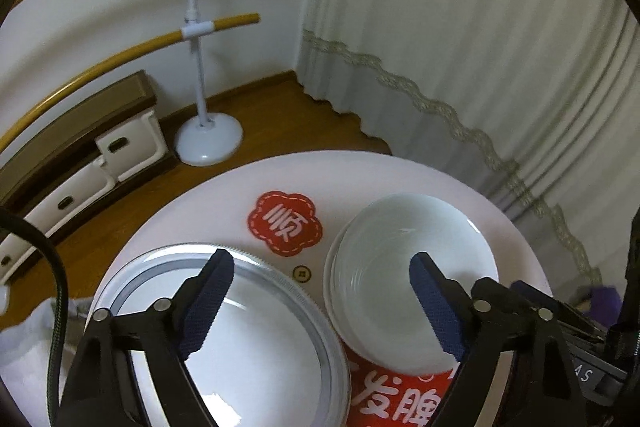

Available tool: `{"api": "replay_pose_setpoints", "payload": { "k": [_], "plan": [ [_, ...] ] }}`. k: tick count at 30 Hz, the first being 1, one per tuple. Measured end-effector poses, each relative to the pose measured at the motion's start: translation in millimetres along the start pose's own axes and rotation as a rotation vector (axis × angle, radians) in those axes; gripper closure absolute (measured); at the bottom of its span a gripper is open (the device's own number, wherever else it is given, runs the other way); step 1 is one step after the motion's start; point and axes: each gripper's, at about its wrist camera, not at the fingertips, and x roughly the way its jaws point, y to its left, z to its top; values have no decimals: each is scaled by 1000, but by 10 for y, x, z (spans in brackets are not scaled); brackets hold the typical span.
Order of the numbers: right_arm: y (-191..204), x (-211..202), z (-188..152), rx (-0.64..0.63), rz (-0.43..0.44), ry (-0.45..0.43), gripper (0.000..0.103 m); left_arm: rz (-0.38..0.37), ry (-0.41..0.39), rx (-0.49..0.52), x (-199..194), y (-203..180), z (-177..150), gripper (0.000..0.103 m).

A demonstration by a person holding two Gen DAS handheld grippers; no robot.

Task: Organize plates and bowls
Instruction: 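Move both grippers to the rim of the stacked white bowls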

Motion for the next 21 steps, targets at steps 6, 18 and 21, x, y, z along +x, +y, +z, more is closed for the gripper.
{"api": "replay_pose_setpoints", "payload": {
  "k": [6, 18, 21],
  "plan": [
    [-46, 133, 17, 12, 6, 51, 36, -11, 55, 59, 332, 46, 213, 28],
    [32, 163, -4, 3, 37, 74, 69, -42, 102, 83, 676, 30, 428, 44],
    [29, 158, -13, 4, 36, 75, 70, -58, 118, 100, 729, 41, 449, 57]
  ]
}}
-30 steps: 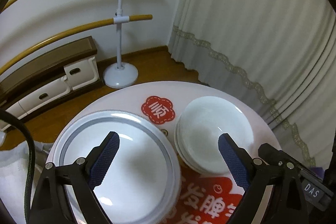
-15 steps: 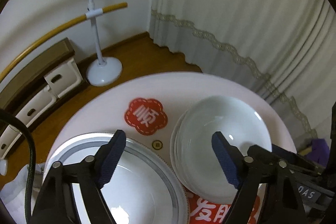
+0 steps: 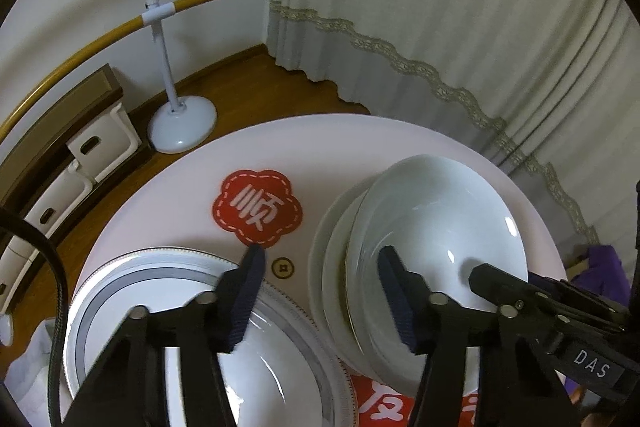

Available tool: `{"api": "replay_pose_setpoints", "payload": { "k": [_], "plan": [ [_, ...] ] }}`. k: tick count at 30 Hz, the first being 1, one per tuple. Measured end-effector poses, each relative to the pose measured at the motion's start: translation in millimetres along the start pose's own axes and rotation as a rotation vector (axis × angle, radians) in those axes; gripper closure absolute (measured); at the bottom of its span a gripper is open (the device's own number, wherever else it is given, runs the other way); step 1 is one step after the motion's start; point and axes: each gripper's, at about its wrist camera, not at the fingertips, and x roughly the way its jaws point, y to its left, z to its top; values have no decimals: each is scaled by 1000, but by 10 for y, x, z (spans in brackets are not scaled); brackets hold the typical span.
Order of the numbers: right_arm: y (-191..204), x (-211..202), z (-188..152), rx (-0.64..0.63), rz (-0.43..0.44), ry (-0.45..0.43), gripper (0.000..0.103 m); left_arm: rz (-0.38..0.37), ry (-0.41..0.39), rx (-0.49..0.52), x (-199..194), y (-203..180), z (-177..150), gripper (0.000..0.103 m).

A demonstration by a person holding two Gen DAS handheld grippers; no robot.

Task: Organize plates and bowls
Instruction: 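Move both grippers to the rim of the stacked white bowls, then close both grippers on the rim of the bowl stack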

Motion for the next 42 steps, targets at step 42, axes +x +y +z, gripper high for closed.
{"api": "replay_pose_setpoints", "payload": {
  "k": [42],
  "plan": [
    [-47, 32, -212, 35, 8, -36, 77, -117, -98, 97, -22, 78, -383, 86]
  ]
}}
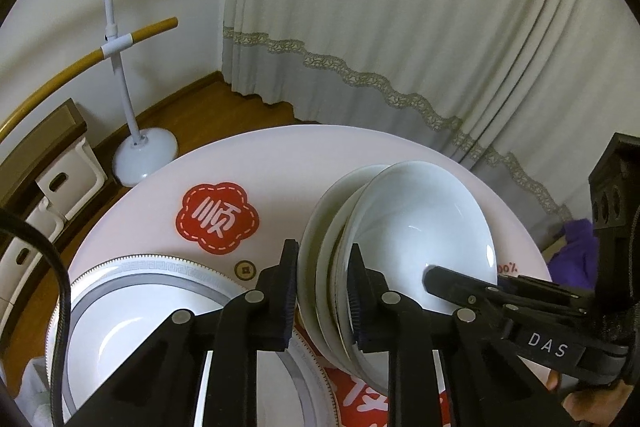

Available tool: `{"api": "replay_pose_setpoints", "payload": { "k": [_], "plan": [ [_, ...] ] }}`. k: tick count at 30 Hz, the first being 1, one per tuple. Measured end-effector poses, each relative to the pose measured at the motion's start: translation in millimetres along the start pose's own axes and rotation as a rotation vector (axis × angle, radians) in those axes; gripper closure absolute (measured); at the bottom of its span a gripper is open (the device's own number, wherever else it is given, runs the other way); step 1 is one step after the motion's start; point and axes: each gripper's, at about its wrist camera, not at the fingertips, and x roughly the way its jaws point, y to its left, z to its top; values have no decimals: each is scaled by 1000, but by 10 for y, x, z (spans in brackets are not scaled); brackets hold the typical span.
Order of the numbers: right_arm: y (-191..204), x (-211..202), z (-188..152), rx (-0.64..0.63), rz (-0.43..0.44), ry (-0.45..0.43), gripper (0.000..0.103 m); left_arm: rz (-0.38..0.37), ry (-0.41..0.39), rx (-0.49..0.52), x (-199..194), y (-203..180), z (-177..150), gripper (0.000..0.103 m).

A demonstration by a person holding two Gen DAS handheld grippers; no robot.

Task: Organize plates and bowls
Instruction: 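Close both grippers on the rim of the bowl stack, then lift the bowl stack with both grippers and carry it over the plate stack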

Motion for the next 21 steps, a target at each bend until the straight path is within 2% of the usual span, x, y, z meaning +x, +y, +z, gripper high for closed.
{"api": "replay_pose_setpoints", "payload": {
  "k": [21],
  "plan": [
    [-3, -79, -85, 24, -17, -28, 77, -21, 8, -17, -23, 66, -6, 87]
  ]
}}
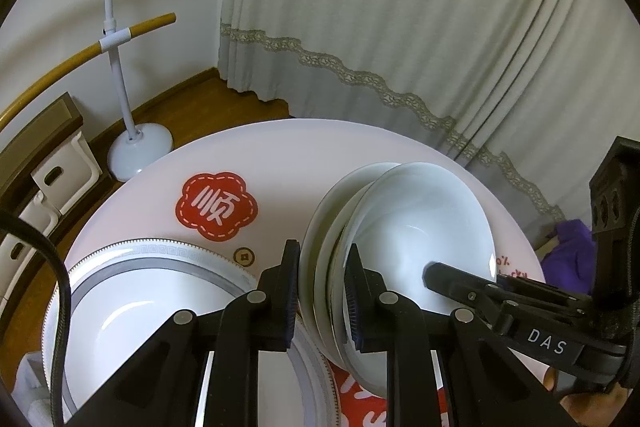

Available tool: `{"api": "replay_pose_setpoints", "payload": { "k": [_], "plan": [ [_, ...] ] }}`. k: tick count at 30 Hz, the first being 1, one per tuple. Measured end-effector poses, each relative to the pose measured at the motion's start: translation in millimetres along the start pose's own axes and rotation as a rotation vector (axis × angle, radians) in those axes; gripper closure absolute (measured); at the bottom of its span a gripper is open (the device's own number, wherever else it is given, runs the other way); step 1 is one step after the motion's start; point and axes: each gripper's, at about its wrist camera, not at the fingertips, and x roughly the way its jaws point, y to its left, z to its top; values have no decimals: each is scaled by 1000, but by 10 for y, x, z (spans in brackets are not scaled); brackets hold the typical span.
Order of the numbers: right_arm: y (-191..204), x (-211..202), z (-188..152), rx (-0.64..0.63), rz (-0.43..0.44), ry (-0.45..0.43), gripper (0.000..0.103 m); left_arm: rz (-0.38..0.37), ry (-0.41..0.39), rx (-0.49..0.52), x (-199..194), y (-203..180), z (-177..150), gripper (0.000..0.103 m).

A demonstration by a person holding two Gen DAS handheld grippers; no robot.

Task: Organize plates and bowls
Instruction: 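Lift the bowl stack with both grippers and carry it over the plate stack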

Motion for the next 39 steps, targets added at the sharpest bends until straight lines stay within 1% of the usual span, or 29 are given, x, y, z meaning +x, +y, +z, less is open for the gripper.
{"api": "replay_pose_setpoints", "payload": {
  "k": [13, 19, 23, 28, 31, 39],
  "plan": [
    [66, -237, -15, -1, -25, -20, 78, -28, -4, 7, -177, -72, -28, 87],
    [177, -462, -91, -12, -42, -42, 78, -52, -23, 7, -429, -99, -75, 87],
    [331, -652, -138, -28, -53, -60, 78, -67, -40, -3, -648, -57, -131, 87],
    [608, -799, -190, -55, -63, -78, 78, -71, -65, -15, -936, 75, -222, 87],
    [827, -840, -246, -79, -64, -80, 78, -63, -77, -24, -1131, 216, -291, 87],
    [1286, -721, -406, -124, -49, -54, 78, -27, -86, -55, -1476, 647, -523, 87]
  ]
}}
